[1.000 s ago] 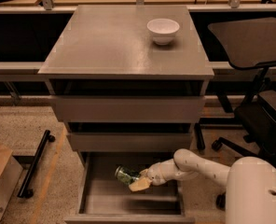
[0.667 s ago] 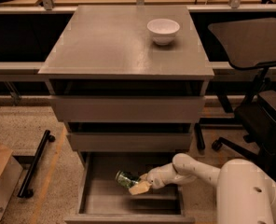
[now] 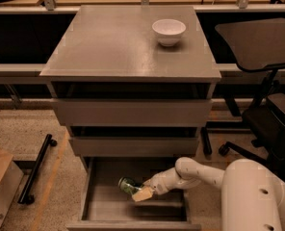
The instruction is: Place green can into bottom drawer
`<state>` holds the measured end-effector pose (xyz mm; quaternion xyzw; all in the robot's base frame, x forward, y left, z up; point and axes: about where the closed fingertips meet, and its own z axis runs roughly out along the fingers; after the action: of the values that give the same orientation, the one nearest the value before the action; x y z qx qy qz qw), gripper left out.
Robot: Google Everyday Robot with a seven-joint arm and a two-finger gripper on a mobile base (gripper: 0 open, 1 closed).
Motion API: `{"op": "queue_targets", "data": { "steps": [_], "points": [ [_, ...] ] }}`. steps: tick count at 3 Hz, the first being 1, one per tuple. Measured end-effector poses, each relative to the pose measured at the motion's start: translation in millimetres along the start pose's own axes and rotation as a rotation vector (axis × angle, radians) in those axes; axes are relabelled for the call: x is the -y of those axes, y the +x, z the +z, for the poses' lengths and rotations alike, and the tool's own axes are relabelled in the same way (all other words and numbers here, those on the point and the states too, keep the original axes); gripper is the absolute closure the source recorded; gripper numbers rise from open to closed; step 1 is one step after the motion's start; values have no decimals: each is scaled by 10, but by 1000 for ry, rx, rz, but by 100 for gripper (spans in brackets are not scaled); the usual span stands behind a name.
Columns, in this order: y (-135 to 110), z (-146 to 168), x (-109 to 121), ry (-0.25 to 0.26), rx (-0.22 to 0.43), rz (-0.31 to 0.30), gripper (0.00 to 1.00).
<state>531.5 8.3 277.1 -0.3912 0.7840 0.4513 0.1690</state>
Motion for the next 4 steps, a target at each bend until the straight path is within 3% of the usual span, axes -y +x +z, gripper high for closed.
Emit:
{"op": "queue_targets", "data": {
  "steps": [2,4],
  "points": [
    [272,245,217,-14,-55,45,100],
    [580,477,548,-57,-71,126,59]
  ]
}}
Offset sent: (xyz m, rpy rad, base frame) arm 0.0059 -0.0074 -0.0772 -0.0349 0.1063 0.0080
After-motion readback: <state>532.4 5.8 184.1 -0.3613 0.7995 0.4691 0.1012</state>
